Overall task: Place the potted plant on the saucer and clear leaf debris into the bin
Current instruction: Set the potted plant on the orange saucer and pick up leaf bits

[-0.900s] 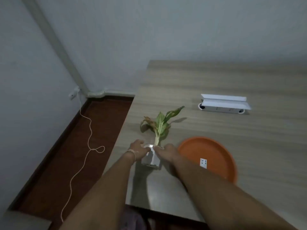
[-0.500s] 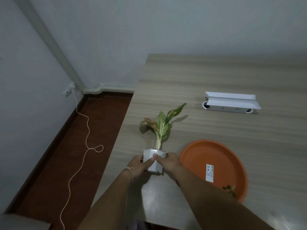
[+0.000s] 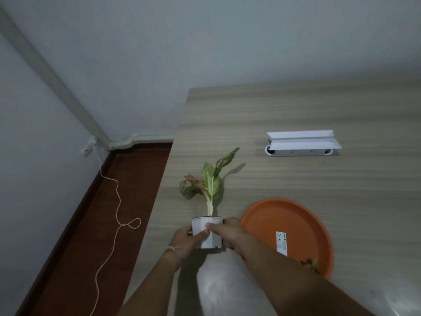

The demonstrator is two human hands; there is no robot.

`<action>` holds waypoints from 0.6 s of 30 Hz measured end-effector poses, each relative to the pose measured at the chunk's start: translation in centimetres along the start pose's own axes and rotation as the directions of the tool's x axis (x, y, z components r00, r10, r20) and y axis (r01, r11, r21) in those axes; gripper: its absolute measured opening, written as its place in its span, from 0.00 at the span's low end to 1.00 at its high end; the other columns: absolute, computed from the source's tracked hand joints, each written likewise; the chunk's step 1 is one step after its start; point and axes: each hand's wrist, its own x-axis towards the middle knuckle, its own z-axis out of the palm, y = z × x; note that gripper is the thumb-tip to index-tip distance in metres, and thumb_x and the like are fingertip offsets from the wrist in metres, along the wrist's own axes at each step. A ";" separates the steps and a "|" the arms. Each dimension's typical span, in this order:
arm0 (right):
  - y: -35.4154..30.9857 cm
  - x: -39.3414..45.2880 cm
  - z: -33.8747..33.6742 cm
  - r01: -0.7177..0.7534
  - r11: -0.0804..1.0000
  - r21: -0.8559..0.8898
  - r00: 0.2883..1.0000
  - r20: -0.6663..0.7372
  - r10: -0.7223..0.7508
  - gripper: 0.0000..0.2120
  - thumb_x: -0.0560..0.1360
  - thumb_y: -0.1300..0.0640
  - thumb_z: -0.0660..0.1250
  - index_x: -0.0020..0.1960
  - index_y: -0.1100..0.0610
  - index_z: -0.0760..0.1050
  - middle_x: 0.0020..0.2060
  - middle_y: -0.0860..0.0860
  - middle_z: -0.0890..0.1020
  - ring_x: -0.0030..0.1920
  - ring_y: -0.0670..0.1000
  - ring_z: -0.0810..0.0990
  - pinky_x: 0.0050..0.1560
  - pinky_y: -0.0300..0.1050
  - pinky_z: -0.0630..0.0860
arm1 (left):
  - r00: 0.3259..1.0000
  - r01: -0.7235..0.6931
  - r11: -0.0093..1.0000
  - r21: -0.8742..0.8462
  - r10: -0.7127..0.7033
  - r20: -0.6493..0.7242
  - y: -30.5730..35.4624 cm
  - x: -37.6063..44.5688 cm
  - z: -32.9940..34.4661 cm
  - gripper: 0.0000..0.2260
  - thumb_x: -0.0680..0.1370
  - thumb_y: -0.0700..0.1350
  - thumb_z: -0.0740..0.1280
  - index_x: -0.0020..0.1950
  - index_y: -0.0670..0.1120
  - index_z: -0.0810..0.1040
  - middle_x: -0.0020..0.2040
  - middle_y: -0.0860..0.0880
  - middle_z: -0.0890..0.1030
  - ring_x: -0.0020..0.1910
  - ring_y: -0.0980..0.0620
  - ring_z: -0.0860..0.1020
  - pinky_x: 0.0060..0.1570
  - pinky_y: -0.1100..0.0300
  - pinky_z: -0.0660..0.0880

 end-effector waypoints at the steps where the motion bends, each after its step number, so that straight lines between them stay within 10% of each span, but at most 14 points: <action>1: -0.6 -0.6 -0.6 0.029 1.000 -0.001 1.000 0.008 -0.029 0.19 0.65 0.49 0.79 0.51 0.58 0.82 0.45 0.56 0.87 0.45 0.57 0.87 0.48 0.60 0.84 | 1.000 -0.022 1.000 0.007 0.022 0.002 0.6 0.1 0.2 0.17 0.69 0.51 0.75 0.56 0.46 0.81 0.49 0.46 0.86 0.47 0.48 0.84 0.44 0.56 0.82; 11: -2.6 -4.4 -10.5 0.356 0.935 0.003 0.926 -0.135 -0.352 0.28 0.65 0.62 0.80 0.60 0.55 0.71 0.55 0.50 0.79 0.52 0.46 0.79 0.47 0.41 0.79 | 0.970 -0.242 0.970 0.038 0.240 0.042 7.4 1.9 7.4 0.32 0.58 0.43 0.82 0.58 0.45 0.73 0.53 0.49 0.81 0.50 0.53 0.81 0.40 0.64 0.80; 18: 0.8 -7.6 -16.7 0.479 0.876 -0.065 0.859 -0.172 -0.482 0.28 0.65 0.68 0.79 0.57 0.49 0.72 0.53 0.41 0.84 0.54 0.43 0.82 0.46 0.34 0.79 | 0.918 -0.392 0.904 0.170 0.373 0.136 7.6 2.4 14.7 0.39 0.55 0.50 0.82 0.60 0.53 0.67 0.60 0.50 0.79 0.57 0.51 0.80 0.56 0.49 0.80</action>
